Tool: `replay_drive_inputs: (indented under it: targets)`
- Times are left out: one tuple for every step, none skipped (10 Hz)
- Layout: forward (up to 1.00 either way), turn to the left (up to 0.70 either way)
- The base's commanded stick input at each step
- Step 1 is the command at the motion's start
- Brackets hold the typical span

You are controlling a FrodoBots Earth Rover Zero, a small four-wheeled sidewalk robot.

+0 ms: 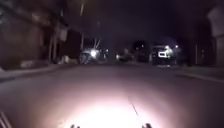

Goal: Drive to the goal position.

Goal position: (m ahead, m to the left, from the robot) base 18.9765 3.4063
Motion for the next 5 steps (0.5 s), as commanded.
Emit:
replay_drive_inputs:
  targets:
    - [1.0, -0.22]
    - [1.0, -0.01]
    - [1.0, 0.0]
    - [1.0, 0.0]
    - [1.0, 0.0]
